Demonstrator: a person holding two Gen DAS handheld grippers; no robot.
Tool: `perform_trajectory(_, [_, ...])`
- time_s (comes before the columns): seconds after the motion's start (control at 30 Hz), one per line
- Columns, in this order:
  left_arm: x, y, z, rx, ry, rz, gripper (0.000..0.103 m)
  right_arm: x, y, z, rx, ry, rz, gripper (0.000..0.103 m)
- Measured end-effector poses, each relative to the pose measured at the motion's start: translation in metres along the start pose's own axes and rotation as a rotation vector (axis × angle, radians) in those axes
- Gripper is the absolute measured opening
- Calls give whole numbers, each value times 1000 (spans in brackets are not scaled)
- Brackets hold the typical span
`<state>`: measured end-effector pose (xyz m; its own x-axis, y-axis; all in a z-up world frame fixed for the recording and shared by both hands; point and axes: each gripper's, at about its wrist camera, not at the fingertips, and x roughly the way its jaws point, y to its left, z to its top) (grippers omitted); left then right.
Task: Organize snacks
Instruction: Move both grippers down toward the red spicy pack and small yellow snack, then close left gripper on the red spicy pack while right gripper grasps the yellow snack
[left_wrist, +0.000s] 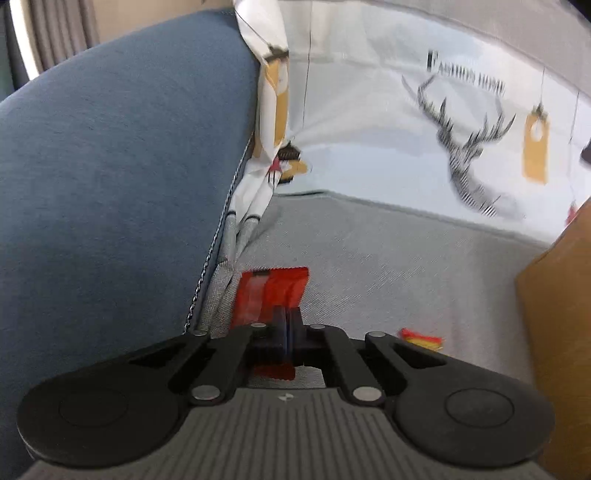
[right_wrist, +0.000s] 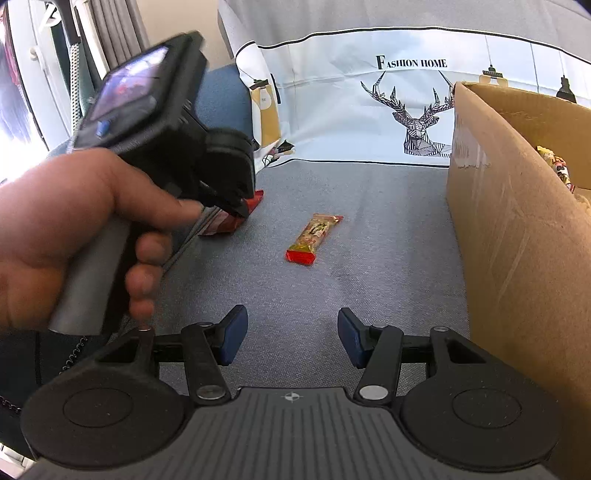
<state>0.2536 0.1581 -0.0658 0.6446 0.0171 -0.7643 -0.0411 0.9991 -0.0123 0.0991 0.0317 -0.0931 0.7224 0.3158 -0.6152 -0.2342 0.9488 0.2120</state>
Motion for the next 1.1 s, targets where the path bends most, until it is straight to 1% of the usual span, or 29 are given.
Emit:
perform_trajectory(0.13, [-36,10,3,-65,-32,-81,0,0,1,-1,-5,-4,-4,56])
perform_trajectory(0.2, [-49,16,1,-111,-11,-141,0,0,1,-1,-6,-3,-7,56])
perform_trajectory(0.3, [-60,27,-9,-204,44,-246,2,0,2,-2,-10,-5,-12,56])
perform_trajectory(0.33, [-61,28,-14,-211,65,-248,3,0,3,-2,-11,-6,-15,56])
perform_trajectory(0.37, [-61,25,-19,-195,90,-230,3,1,4,-2,-12,-7,-18,56])
perform_trajectory(0.4, [-58,20,-25,-152,123,-206,3,1,4,-2,-13,-7,-20,56])
perform_trajectory(0.43, [-54,16,-29,-118,143,-191,6,2,4,-2,-14,-6,-22,56])
perform_trajectory(0.47, [-50,15,-30,-103,154,-184,11,2,5,-3,-16,-5,-23,56])
perform_trajectory(0.5, [-48,15,-30,-108,157,-188,15,2,5,-3,-17,-4,-26,56])
perform_trajectory(0.57, [-44,16,-29,-124,158,-213,38,2,6,-3,-19,-3,-28,56])
perform_trajectory(0.63, [-41,13,-32,-109,173,-241,48,2,6,-3,-22,-4,-31,56])
perform_trajectory(0.73, [-35,-1,-37,-39,221,-242,61,2,7,-3,-24,-2,-37,56])
perform_trajectory(0.87, [-27,-26,-48,98,232,-201,62,4,9,-4,-31,8,-46,56])
perform_trajectory(0.97, [-18,-40,-56,203,239,-136,62,5,9,-5,-38,12,-49,56])
perform_trajectory(1.0, [-17,-41,-57,234,234,-121,60,5,8,-6,-41,11,-50,56])
perform_trajectory(1.03, [-18,-41,-58,241,230,-115,52,5,8,-6,-45,11,-53,56])
perform_trajectory(1.07, [-19,-37,-57,232,227,-117,46,5,8,-7,-47,11,-56,56])
perform_trajectory(1.1, [-21,-30,-55,201,227,-127,46,6,8,-7,-50,10,-60,56])
